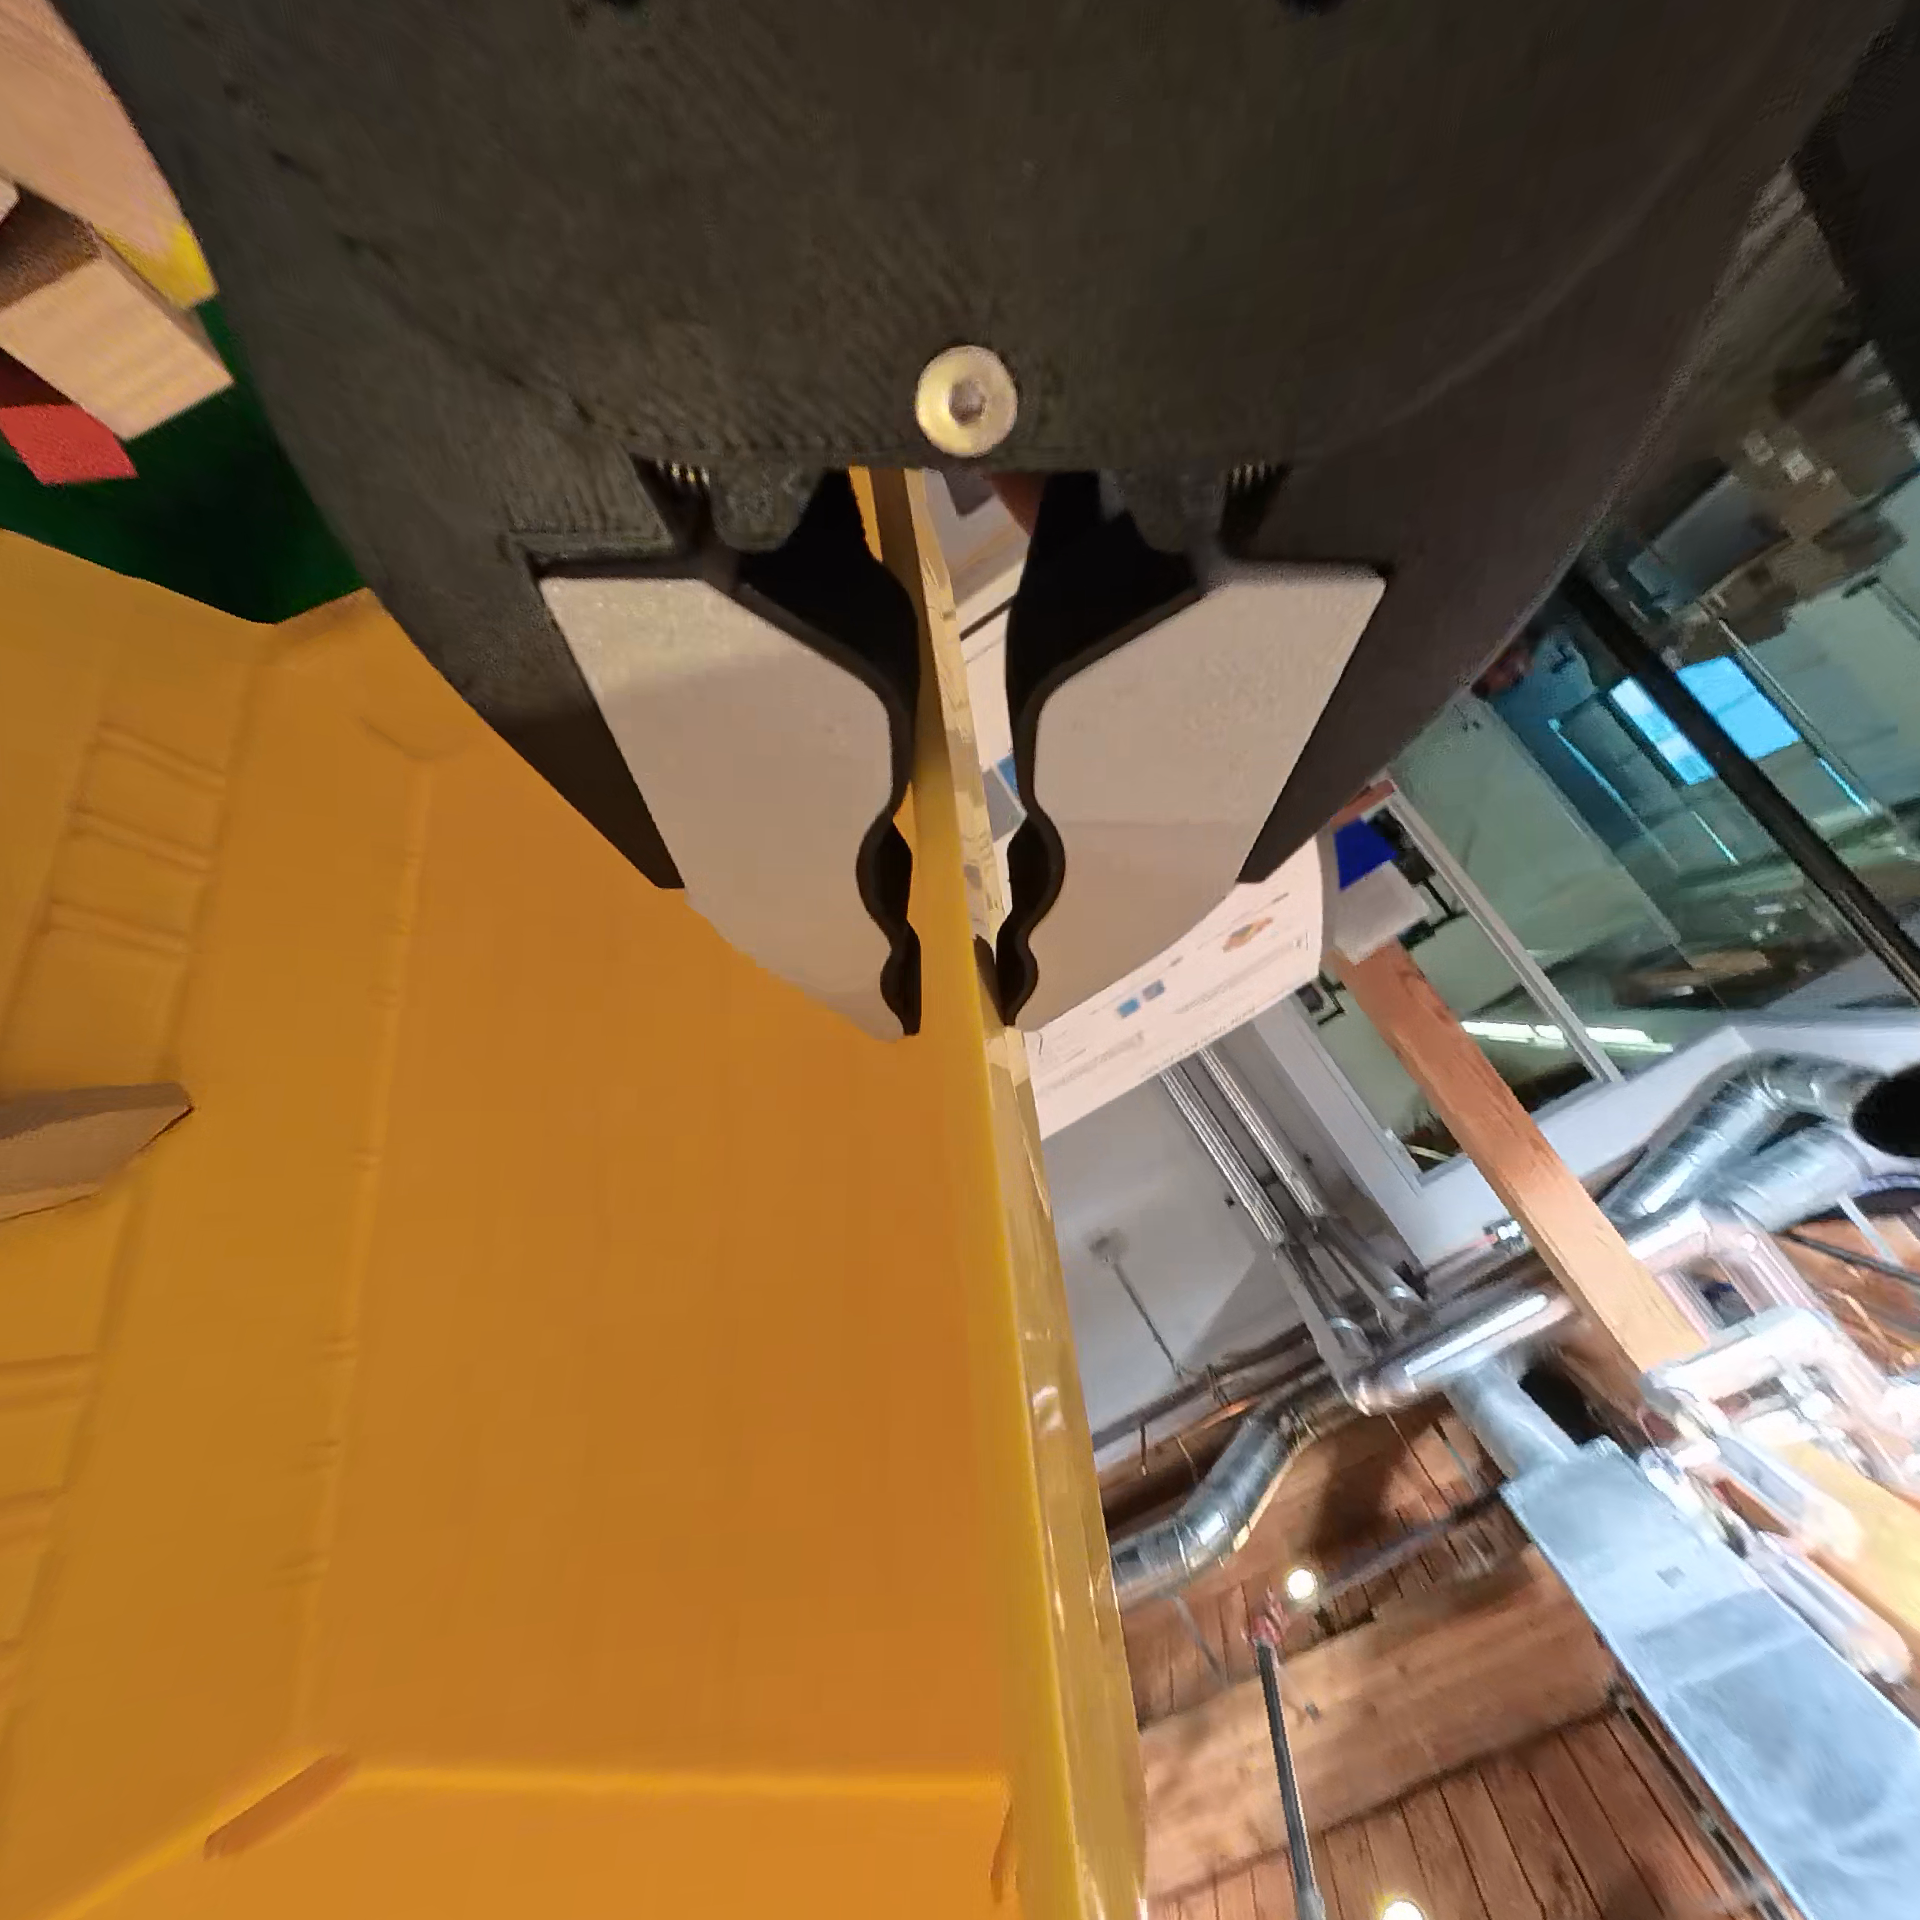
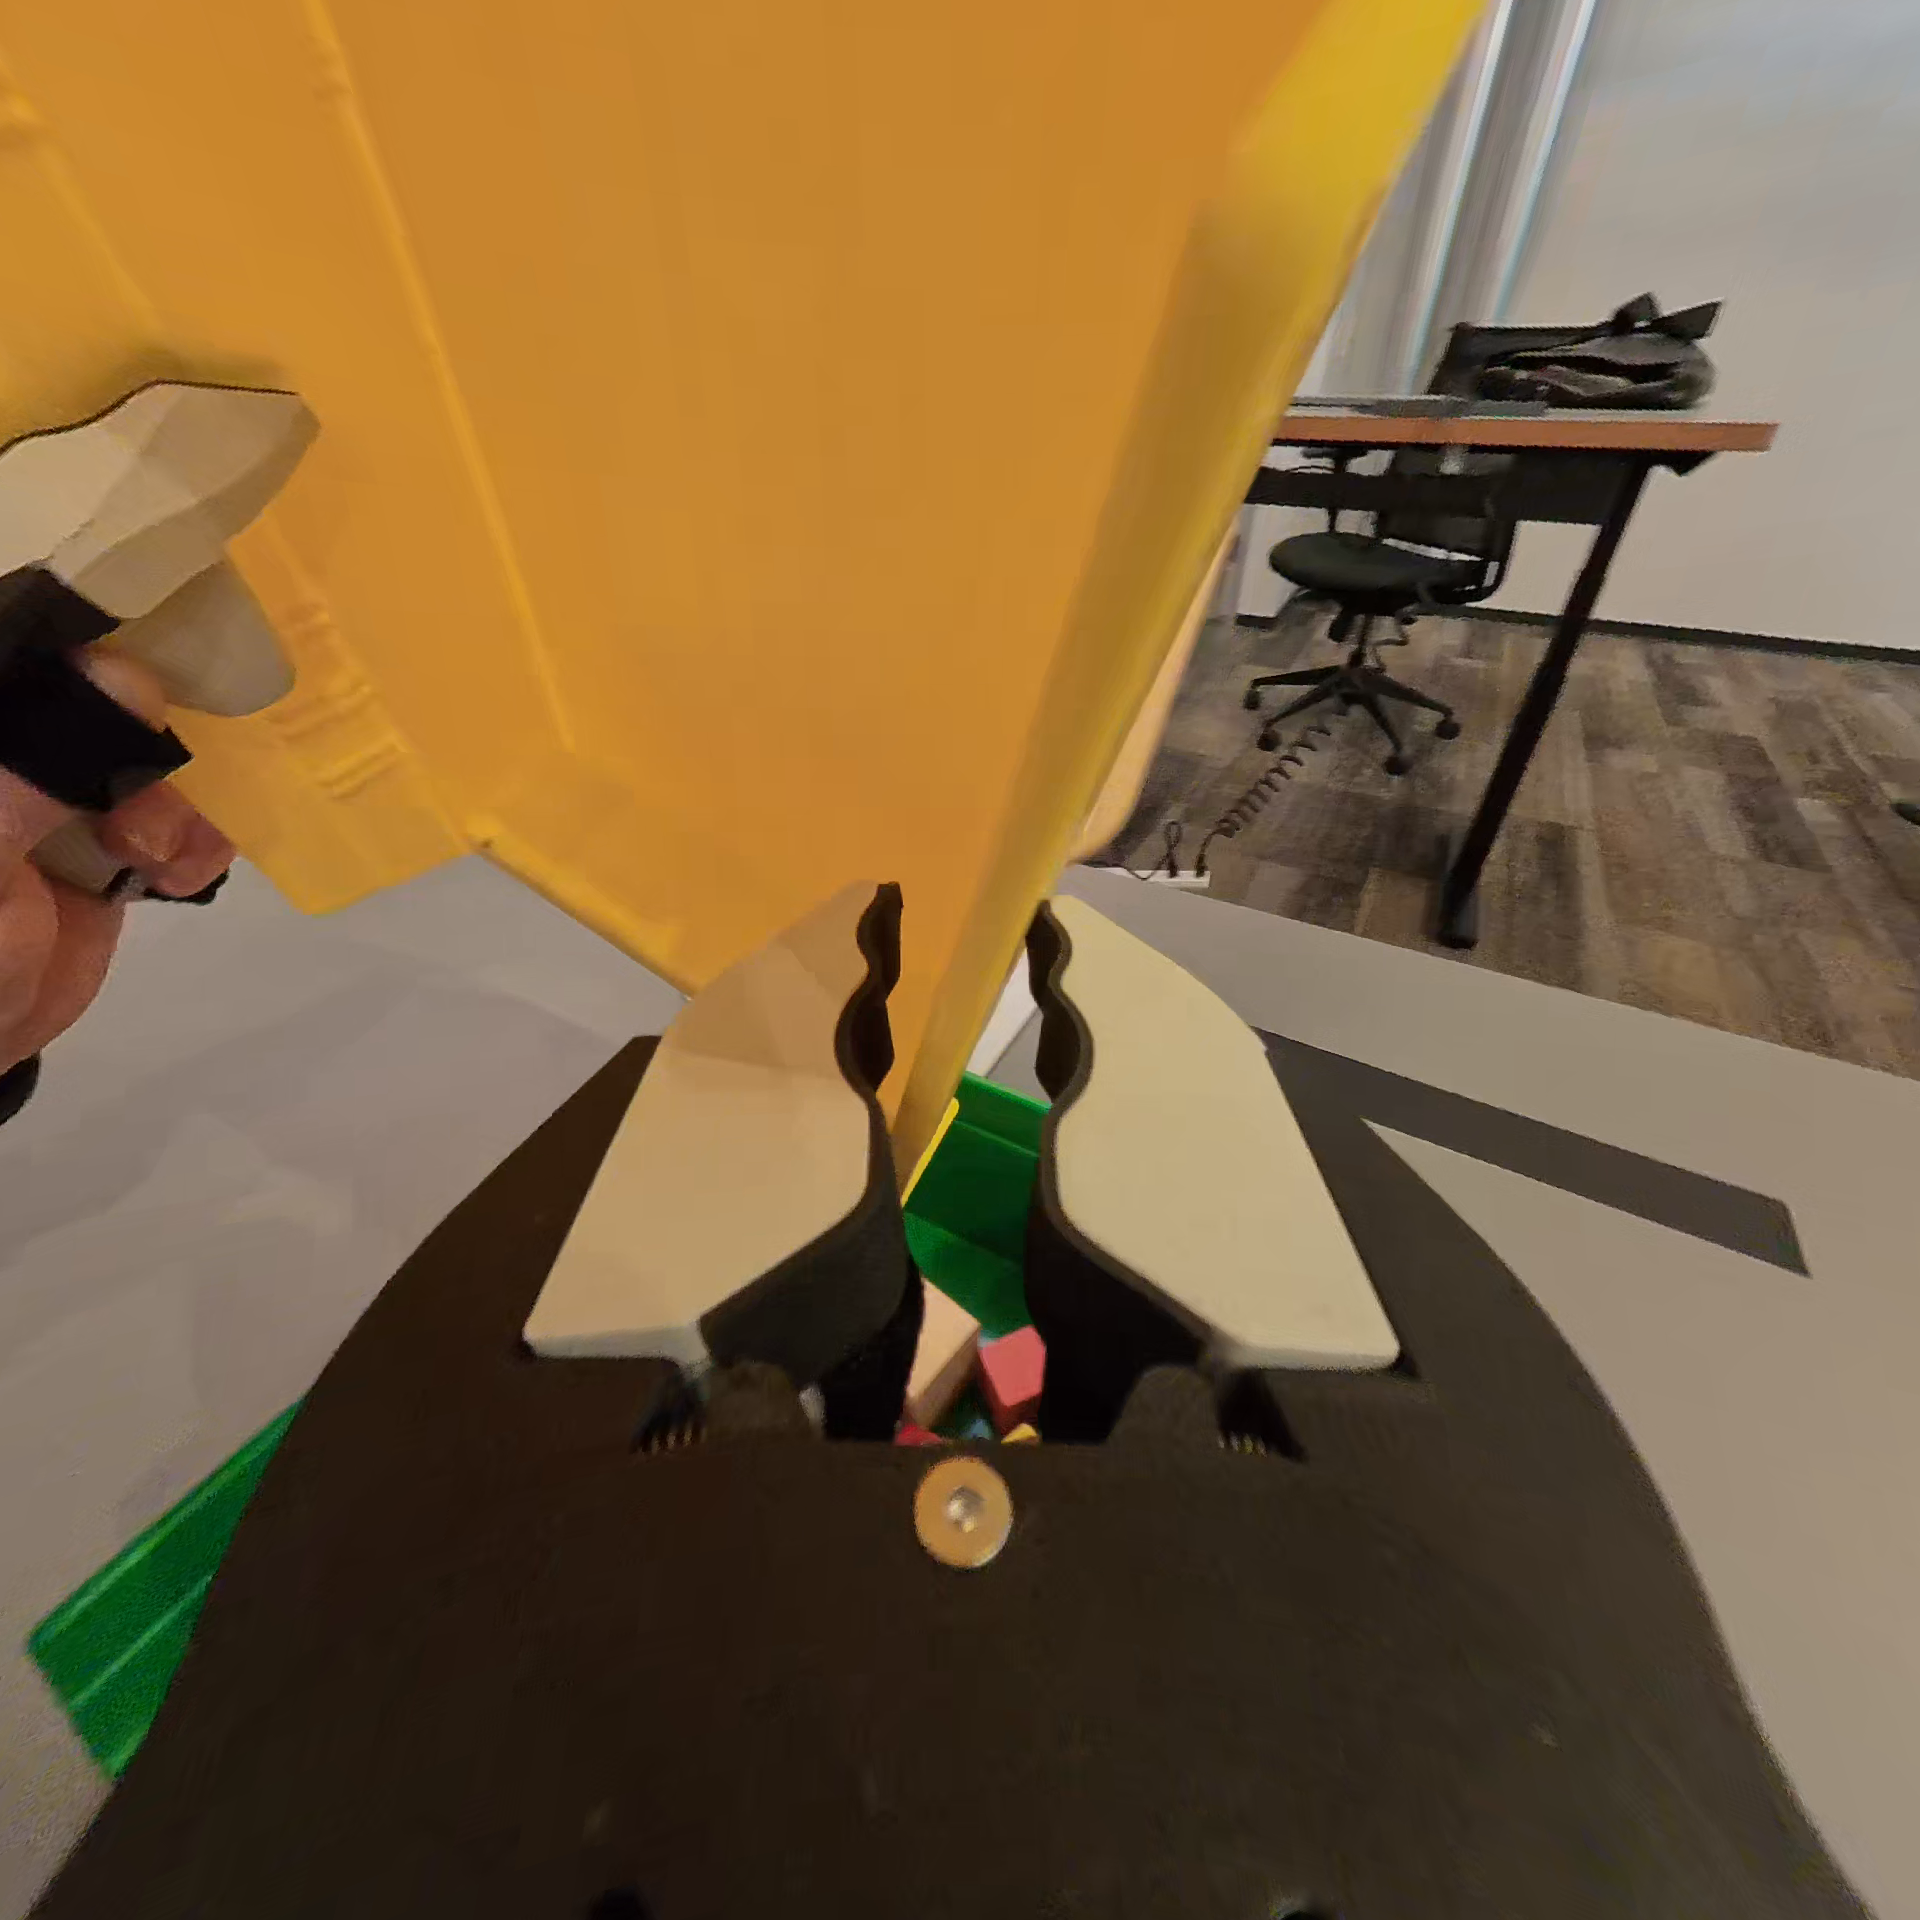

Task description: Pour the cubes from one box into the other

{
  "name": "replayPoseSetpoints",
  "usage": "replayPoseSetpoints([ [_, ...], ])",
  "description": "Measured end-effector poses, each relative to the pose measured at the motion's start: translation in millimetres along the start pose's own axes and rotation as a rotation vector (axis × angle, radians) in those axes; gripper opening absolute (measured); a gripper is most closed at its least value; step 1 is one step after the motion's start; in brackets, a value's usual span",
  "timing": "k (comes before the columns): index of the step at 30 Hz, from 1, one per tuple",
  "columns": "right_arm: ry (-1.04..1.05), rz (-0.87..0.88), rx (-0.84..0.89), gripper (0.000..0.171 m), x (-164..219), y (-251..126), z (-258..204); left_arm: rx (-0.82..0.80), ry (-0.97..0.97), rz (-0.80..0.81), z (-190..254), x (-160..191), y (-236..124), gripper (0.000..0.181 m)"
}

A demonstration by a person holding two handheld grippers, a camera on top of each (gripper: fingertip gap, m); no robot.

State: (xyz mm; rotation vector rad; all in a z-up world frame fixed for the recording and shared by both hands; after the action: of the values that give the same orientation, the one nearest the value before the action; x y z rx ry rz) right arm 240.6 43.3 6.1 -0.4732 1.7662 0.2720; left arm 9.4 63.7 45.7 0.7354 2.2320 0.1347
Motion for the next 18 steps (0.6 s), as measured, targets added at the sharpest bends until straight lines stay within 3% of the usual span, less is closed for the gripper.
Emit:
replayPoseSetpoints([
  [5,-0.019,-0.100,-0.105,0.025,-16,17,-52,0.009,-0.041,-0.139,-53,11,-23,0.011],
  [10,-0.007,-0.254,-0.237,0.031,-9,48,-113,-0.001,-0.100,-0.348,-105,41,-60,0.006],
  [15,0.041,-0.455,-0.408,0.039,19,87,-167,0.045,-0.223,-0.559,-146,96,-108,0.005],
  [18,0.085,-0.523,-0.467,0.048,33,94,-181,0.130,-0.347,-0.733,-162,146,-139,0.005],
])
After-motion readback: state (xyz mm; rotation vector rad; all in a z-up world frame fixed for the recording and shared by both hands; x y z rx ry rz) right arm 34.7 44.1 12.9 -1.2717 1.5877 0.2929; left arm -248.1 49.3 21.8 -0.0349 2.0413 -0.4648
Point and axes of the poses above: each gripper's, where its closed fingertips meet, y out along the fingers, x out of its underside, z = x × y across the jaws, the point moved 9 cm from there along -y, back along the fingers, and after that the axes turned 14 degrees about y, right-handed, at the moved point
